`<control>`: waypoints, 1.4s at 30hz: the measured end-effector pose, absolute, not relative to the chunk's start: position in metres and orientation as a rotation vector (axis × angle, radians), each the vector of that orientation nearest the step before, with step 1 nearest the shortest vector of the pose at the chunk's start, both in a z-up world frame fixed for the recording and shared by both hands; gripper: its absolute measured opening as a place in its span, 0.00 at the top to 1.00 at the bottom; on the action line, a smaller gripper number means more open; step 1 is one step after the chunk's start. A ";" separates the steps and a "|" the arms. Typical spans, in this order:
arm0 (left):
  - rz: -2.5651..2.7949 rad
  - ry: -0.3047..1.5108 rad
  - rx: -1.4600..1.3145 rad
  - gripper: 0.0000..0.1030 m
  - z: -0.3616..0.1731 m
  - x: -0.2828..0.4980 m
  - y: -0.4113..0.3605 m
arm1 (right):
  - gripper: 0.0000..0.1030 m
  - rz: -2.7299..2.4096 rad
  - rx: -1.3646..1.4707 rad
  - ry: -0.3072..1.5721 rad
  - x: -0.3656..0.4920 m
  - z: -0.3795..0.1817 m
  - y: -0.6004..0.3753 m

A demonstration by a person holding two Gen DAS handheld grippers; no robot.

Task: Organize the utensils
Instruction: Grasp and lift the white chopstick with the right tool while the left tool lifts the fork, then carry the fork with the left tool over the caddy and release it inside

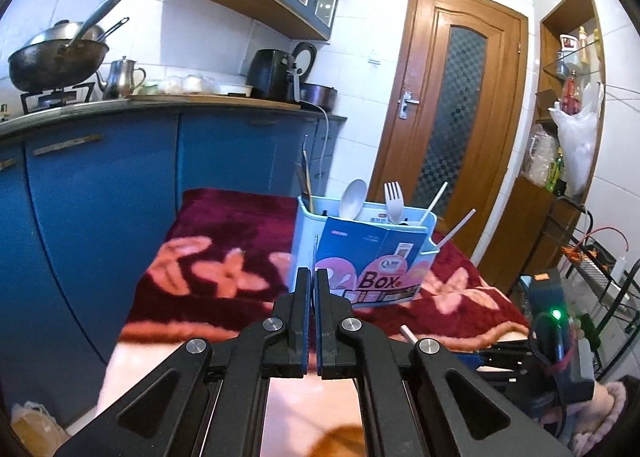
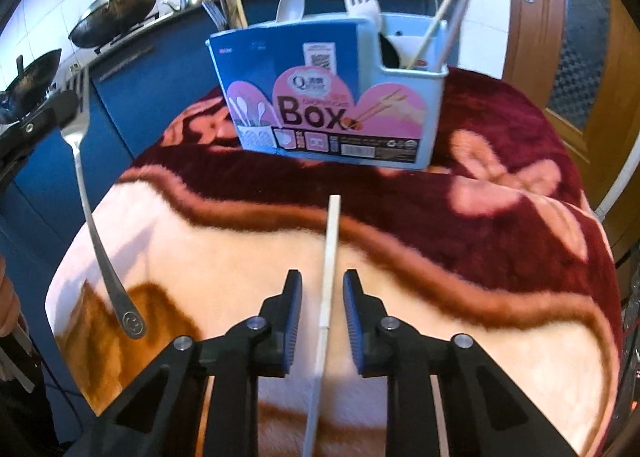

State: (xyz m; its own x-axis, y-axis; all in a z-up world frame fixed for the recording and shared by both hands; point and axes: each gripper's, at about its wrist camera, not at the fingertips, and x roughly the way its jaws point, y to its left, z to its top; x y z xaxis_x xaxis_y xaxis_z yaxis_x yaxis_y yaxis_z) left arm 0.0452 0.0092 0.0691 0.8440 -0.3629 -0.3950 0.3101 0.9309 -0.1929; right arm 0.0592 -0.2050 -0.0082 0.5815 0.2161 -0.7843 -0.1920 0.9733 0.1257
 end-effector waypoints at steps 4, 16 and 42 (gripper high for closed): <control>-0.345 0.432 -0.108 0.99 0.069 0.046 0.011 | 0.84 0.239 0.042 0.989 0.077 -0.012 -0.203; -0.326 0.409 -0.095 0.99 0.073 0.051 0.013 | 0.93 0.255 0.133 0.953 0.072 -0.001 -0.219; -0.160 0.109 -0.021 0.99 0.176 0.110 -0.016 | 0.92 0.171 0.342 0.479 -0.006 0.030 -0.268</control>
